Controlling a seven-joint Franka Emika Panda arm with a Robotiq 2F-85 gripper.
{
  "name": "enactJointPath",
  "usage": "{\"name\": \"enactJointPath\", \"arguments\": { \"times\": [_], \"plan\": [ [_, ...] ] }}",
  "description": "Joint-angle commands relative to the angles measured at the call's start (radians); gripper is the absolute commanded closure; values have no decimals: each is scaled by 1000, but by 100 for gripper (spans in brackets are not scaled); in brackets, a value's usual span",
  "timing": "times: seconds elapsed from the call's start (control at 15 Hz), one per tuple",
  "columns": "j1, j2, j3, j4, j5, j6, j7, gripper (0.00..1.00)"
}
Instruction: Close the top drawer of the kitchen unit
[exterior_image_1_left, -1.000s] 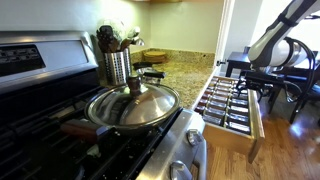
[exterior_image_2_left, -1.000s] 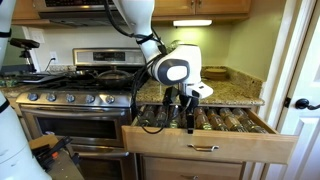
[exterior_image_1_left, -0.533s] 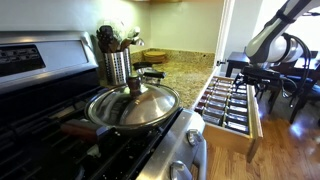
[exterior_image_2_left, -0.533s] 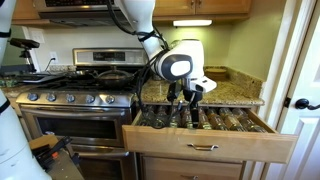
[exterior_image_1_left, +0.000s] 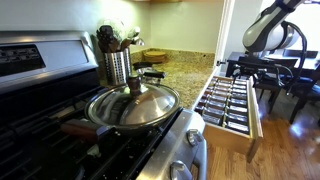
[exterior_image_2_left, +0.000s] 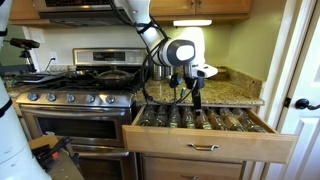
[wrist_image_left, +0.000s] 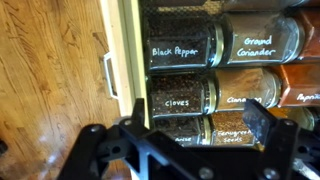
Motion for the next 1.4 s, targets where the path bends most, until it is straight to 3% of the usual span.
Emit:
{"name": "enactJointPath", "arguments": {
  "times": [0.0,1.33],
  "plan": [
    [-15,-17,8,-1,-27,-24,13,0],
    [-13,-24,-17,-33,-69,-31,53,0]
  ]
}}
